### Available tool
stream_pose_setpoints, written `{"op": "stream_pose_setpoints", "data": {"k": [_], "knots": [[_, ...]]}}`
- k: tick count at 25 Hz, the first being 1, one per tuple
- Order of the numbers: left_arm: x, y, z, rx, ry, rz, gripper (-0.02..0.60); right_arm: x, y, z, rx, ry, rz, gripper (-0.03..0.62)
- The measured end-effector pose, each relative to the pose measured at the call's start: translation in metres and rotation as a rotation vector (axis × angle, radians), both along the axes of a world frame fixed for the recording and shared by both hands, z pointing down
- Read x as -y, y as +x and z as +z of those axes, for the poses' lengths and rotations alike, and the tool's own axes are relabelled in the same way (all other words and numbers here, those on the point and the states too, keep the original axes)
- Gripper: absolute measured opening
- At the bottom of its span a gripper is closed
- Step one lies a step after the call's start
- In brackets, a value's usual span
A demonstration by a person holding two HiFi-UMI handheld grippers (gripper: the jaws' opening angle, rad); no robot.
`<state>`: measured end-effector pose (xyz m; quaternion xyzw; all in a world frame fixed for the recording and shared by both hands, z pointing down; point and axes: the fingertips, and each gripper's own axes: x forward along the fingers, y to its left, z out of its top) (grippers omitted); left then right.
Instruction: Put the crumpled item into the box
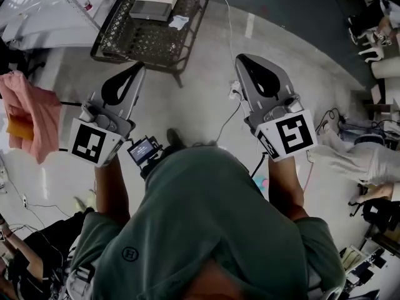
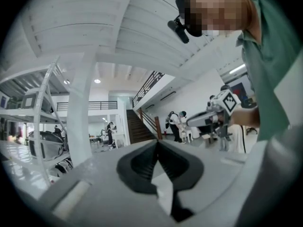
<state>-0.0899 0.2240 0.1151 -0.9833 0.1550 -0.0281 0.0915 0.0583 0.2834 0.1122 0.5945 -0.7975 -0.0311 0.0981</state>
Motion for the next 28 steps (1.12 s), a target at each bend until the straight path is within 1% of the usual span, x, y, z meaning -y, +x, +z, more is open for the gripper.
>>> {"op": "stream_pose_setpoints", "data": {"k": [3, 7, 11, 14, 18, 19, 21, 23, 28], "knots": [[0.020, -0.009, 0.005, 0.001, -0.015, 0.031, 0.003, 0.018, -0.011, 0.001, -0.006, -0.008, 0.026, 0.008], [0.023, -0.020, 0.006, -0.008, -0.007, 0.054, 0.003, 0.016, -0.025, 0.000, -0.022, -0.010, 0.043, 0.008], [0.030, -0.023, 0.012, -0.031, -0.023, 0.069, 0.003, 0.020, -0.029, 0.000, -0.041, -0.022, 0.058, 0.008], [0.039, -0.019, 0.021, -0.031, -0.042, 0.079, 0.003, 0.026, -0.025, -0.001, -0.047, -0.031, 0.067, 0.008], [0.058, -0.002, 0.040, -0.012, -0.103, 0.068, 0.003, 0.042, -0.016, 0.007, -0.050, -0.056, 0.049, 0.008], [0.060, 0.003, 0.041, -0.010, -0.106, 0.068, 0.003, 0.046, -0.013, 0.009, -0.047, -0.060, 0.042, 0.008], [0.062, 0.014, 0.036, -0.006, -0.088, 0.069, 0.003, 0.055, -0.004, 0.011, -0.036, -0.063, 0.025, 0.008], [0.068, 0.024, 0.032, 0.000, -0.082, 0.048, 0.003, 0.068, 0.008, 0.013, -0.025, -0.063, 0.002, 0.008], [0.106, 0.052, 0.038, 0.015, -0.113, -0.082, 0.003, 0.109, 0.053, 0.016, -0.004, -0.056, -0.076, 0.008]]}}
